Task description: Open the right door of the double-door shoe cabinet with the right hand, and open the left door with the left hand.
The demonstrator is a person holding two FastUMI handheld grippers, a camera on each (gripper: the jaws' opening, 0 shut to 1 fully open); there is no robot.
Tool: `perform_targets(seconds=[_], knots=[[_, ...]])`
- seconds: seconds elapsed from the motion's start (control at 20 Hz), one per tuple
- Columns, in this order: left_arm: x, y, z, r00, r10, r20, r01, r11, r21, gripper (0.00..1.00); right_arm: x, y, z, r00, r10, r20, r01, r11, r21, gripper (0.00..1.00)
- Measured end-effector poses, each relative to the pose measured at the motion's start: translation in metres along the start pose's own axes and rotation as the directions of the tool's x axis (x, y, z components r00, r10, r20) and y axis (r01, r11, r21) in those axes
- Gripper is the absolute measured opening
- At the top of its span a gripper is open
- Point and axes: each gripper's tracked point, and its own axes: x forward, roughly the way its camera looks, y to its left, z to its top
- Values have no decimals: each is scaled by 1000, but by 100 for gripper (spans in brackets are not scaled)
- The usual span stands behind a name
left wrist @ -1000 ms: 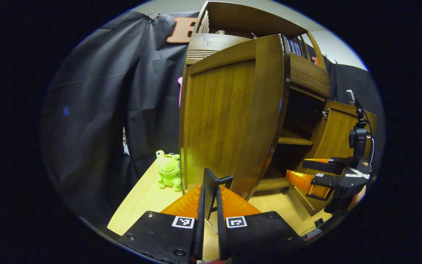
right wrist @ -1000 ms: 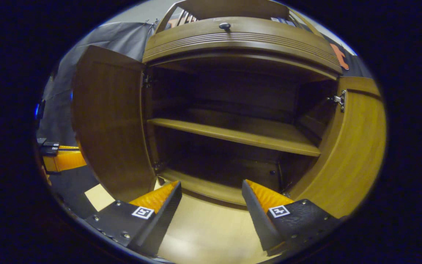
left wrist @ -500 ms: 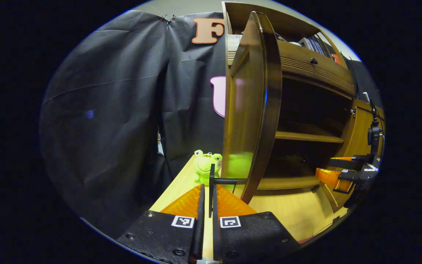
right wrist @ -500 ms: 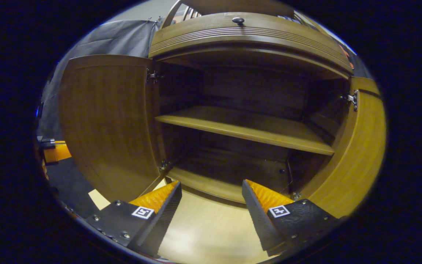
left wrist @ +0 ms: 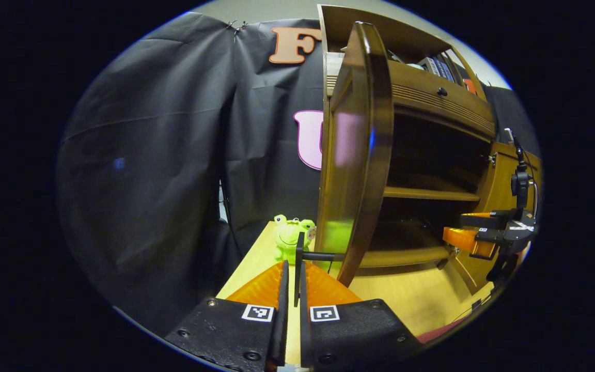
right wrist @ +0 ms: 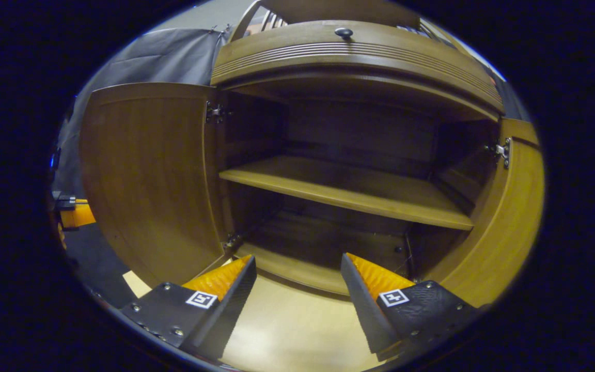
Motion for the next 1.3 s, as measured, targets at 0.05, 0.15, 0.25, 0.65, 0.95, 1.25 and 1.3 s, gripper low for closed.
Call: perform_targets(seconds=[0.05, 0.15, 0.25, 0.65, 0.95, 1.25, 1.3], knots=[[-2, 7, 1, 1000, 17, 1, -17, 1000, 12, 2, 0, 0, 1, 1000, -2, 2, 2, 1000, -4, 98], [-8, 23, 5, 998, 65, 16, -66, 997, 32, 11, 3, 0, 4, 1000, -2, 9, 2, 1000, -4, 98], [-15, 25, 9, 997, 66, 32, -66, 998, 5, 4, 5, 3, 7, 1000, 6, 16, -6, 1000, -3, 98], [-44, 46, 50, 977, 129, 168, -95, 976, -196, 3, 8, 6, 16, 999, 19, 41, -18, 1000, -18, 98], [-54, 56, 88, 948, 163, 273, -86, 959, -271, 11, 0, -5, 22, 998, -5, 68, 7, 999, -33, 98], [-71, 64, 171, 878, 205, 432, -130, 972, -197, 11, -9, -21, 27, 995, -50, 89, 51, 999, -10, 98], [-75, 66, 185, 869, 208, 450, -137, 973, -185, 11, -10, -24, 28, 994, -55, 89, 56, 998, -2, 98]])
